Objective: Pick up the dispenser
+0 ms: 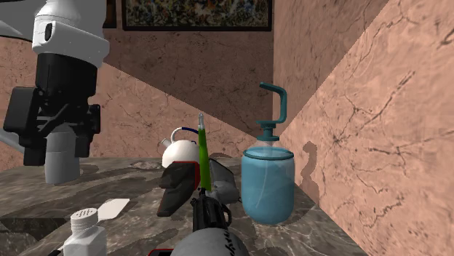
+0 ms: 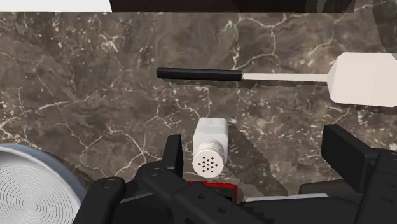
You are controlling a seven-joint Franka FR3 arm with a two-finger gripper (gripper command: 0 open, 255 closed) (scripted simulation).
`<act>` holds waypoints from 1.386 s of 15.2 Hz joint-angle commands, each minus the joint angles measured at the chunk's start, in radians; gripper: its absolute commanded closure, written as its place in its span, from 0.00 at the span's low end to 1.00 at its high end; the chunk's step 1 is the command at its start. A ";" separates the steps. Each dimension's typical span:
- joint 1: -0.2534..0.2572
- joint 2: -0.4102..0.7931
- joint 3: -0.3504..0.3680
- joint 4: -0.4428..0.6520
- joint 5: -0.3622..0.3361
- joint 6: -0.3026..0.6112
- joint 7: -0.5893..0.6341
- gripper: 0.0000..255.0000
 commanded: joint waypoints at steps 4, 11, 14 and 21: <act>-0.006 0.092 0.018 0.058 0.011 0.072 0.033 0.00; -0.024 0.306 0.057 0.227 0.015 0.202 0.108 0.00; -0.032 0.397 0.073 0.314 0.009 0.241 0.141 0.00; -0.046 0.609 0.106 0.555 -0.024 0.296 0.218 0.00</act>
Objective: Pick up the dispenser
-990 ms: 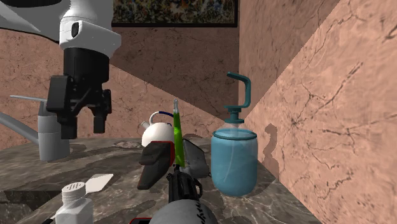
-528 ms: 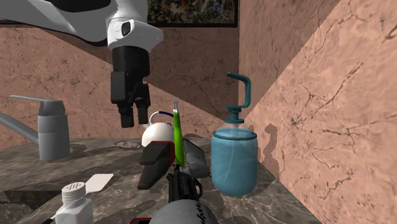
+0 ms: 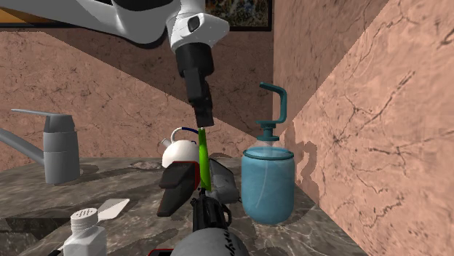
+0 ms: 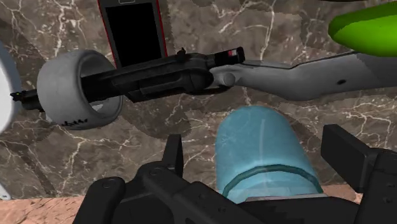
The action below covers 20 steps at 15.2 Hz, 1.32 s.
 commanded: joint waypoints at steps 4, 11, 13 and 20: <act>-0.004 0.157 0.020 0.204 -0.038 0.011 0.053 0.00; 0.006 0.307 0.032 0.396 -0.083 0.020 0.103 0.00; 0.004 0.298 0.031 0.358 -0.082 0.050 0.105 0.00; 0.002 0.285 0.029 0.293 -0.080 0.102 0.110 1.00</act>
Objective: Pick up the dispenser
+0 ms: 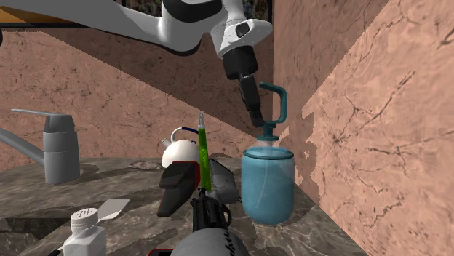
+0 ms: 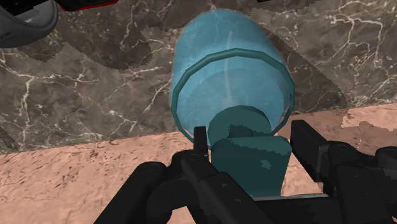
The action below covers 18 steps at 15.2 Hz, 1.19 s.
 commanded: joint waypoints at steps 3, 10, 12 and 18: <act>0.000 -0.001 0.000 -0.003 0.000 0.002 0.000 1.00; 0.001 0.007 0.001 0.033 -0.001 -0.027 -0.002 1.00; 0.002 0.015 0.002 0.070 -0.002 -0.056 -0.005 1.00; 0.007 0.046 0.005 0.193 -0.008 -0.148 -0.011 1.00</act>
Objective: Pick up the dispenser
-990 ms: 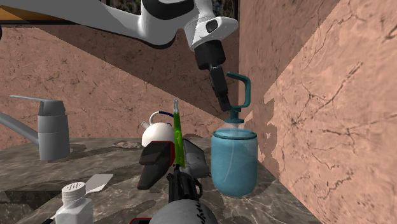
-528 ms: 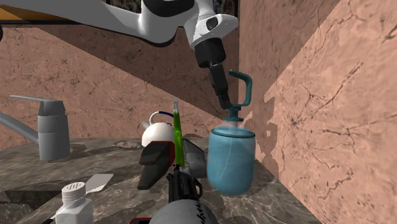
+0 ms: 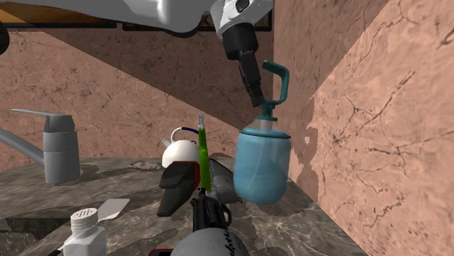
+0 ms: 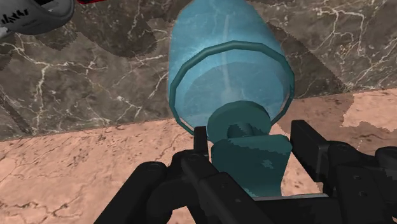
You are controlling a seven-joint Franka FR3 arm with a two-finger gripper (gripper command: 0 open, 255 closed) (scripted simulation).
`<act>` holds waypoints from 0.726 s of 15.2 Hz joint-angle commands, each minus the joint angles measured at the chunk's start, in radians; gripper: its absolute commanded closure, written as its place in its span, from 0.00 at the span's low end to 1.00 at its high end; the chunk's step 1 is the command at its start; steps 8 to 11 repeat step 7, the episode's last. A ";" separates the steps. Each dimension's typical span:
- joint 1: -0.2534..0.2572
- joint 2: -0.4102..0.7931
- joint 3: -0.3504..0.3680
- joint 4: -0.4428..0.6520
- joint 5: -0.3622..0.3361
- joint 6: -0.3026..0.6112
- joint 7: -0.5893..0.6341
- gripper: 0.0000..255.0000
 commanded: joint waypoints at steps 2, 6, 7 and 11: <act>0.004 0.022 0.002 0.070 -0.005 -0.048 -0.002 1.00; 0.009 0.047 0.005 0.148 -0.012 -0.101 -0.005 1.00; 0.009 0.047 0.005 0.148 -0.012 -0.101 -0.005 1.00; 0.009 0.047 0.005 0.148 -0.012 -0.101 -0.005 1.00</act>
